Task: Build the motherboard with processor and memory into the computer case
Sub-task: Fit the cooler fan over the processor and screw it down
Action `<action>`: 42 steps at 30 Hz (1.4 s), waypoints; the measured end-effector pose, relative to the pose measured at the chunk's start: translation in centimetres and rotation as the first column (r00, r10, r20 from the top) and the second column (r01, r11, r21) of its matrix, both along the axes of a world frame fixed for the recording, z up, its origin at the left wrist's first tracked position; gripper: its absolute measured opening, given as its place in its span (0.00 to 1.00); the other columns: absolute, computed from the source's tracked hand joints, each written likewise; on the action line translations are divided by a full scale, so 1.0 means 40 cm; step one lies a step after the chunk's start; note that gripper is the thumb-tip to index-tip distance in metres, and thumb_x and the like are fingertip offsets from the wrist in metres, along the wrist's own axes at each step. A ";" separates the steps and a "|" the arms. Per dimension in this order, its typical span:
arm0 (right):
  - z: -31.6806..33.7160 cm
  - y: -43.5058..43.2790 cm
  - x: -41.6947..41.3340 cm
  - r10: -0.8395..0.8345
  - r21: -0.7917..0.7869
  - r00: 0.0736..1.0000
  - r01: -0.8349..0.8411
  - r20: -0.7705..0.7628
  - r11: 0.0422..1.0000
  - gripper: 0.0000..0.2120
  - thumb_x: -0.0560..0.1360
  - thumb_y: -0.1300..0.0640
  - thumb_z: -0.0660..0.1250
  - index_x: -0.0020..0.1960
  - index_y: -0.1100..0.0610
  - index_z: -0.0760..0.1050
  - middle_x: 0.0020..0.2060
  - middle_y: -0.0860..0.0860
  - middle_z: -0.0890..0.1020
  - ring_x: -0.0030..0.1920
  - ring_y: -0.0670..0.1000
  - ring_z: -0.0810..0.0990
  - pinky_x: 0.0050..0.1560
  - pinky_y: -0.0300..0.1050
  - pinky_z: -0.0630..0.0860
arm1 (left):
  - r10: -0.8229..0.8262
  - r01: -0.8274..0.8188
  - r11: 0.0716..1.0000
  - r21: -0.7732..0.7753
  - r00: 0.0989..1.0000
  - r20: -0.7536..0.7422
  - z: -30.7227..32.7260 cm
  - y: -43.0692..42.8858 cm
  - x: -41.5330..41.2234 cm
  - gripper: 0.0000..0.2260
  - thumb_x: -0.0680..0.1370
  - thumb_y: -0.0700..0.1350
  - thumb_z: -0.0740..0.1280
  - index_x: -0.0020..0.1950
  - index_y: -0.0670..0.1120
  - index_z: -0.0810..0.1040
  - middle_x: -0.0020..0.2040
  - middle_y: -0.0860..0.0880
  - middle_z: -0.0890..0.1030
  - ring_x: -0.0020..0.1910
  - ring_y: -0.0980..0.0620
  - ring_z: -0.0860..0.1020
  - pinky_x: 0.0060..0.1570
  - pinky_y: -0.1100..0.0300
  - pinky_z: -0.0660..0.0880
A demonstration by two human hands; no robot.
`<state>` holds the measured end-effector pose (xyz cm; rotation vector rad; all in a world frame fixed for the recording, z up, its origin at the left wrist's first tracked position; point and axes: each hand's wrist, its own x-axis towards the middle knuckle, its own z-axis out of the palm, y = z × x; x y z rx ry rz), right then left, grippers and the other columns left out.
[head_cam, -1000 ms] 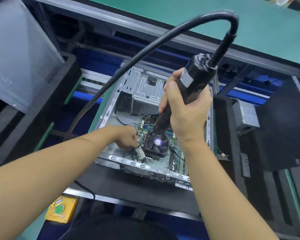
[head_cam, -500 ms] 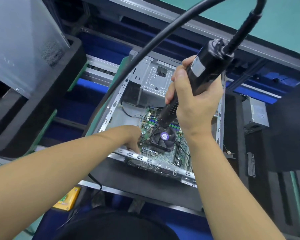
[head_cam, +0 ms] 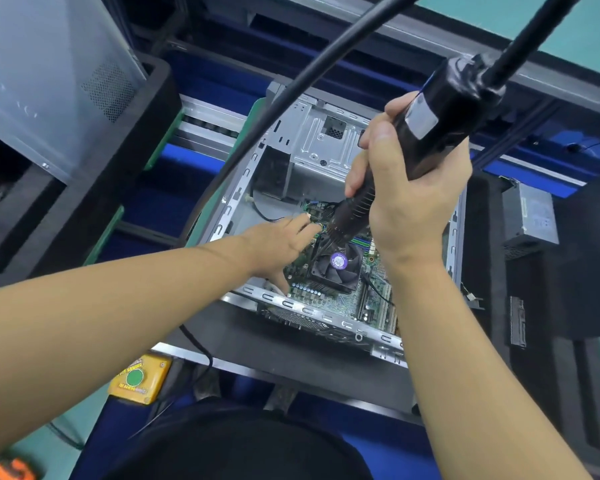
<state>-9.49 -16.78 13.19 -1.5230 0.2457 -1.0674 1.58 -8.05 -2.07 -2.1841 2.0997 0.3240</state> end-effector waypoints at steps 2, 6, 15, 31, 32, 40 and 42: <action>-0.002 0.000 -0.001 0.001 -0.003 1.000 -0.001 -0.003 1.000 0.07 0.76 0.61 0.66 0.51 0.61 0.70 0.35 0.53 0.77 0.24 0.58 0.73 0.28 0.44 0.72 | -0.009 0.009 1.000 -0.005 1.000 -0.017 0.005 -0.001 0.001 0.48 0.57 0.66 0.78 0.62 0.49 0.52 0.57 0.46 0.65 0.53 0.48 0.71 0.52 0.57 0.73; -0.007 0.001 -0.006 0.005 0.000 1.000 -0.005 0.000 1.000 0.06 0.76 0.60 0.66 0.50 0.59 0.70 0.35 0.52 0.77 0.24 0.58 0.73 0.28 0.45 0.72 | -0.049 0.048 0.999 0.025 0.999 0.018 0.007 0.001 0.005 0.49 0.57 0.68 0.76 0.64 0.52 0.50 0.60 0.45 0.65 0.53 0.47 0.70 0.51 0.58 0.72; -0.002 -0.003 -0.006 -0.001 -0.005 1.000 0.001 0.014 1.000 0.06 0.76 0.60 0.66 0.52 0.59 0.71 0.36 0.51 0.78 0.24 0.58 0.74 0.28 0.43 0.73 | -0.009 -0.006 0.988 0.153 0.995 0.097 0.002 0.003 -0.010 0.55 0.66 0.70 0.69 0.74 0.64 0.29 0.72 0.44 0.57 0.68 0.44 0.63 0.52 0.50 0.74; -0.006 0.008 -0.015 -0.016 0.006 1.000 0.016 0.002 1.000 0.05 0.76 0.61 0.66 0.50 0.58 0.72 0.34 0.49 0.78 0.24 0.58 0.74 0.29 0.45 0.73 | -0.044 -0.023 0.957 0.289 0.974 0.221 0.003 -0.006 -0.029 0.53 0.70 0.70 0.66 0.73 0.59 0.25 0.79 0.56 0.37 0.78 0.41 0.40 0.72 0.45 0.59; -0.006 0.009 -0.014 -0.011 0.007 1.000 0.011 0.003 1.000 0.05 0.76 0.61 0.66 0.50 0.58 0.71 0.34 0.49 0.77 0.24 0.58 0.74 0.29 0.45 0.73 | -0.045 -0.025 0.954 0.299 0.974 0.224 0.002 -0.008 -0.028 0.53 0.70 0.70 0.65 0.74 0.59 0.25 0.79 0.56 0.37 0.78 0.41 0.40 0.73 0.44 0.57; -0.010 0.010 -0.017 -0.021 0.007 1.000 0.021 0.007 1.000 0.05 0.75 0.60 0.66 0.50 0.56 0.72 0.36 0.49 0.78 0.24 0.56 0.74 0.29 0.45 0.74 | -0.036 -0.039 0.929 0.368 0.980 0.197 0.000 -0.015 -0.025 0.52 0.71 0.69 0.65 0.74 0.59 0.25 0.79 0.55 0.37 0.77 0.40 0.37 0.75 0.40 0.50; -0.011 0.008 -0.017 -0.012 0.005 1.000 0.012 0.016 1.000 0.05 0.76 0.60 0.66 0.50 0.57 0.72 0.36 0.49 0.78 0.24 0.56 0.74 0.29 0.45 0.74 | -0.034 -0.041 0.924 0.380 0.982 0.188 -0.001 -0.015 -0.023 0.52 0.72 0.69 0.65 0.73 0.59 0.25 0.79 0.55 0.37 0.77 0.40 0.36 0.75 0.40 0.50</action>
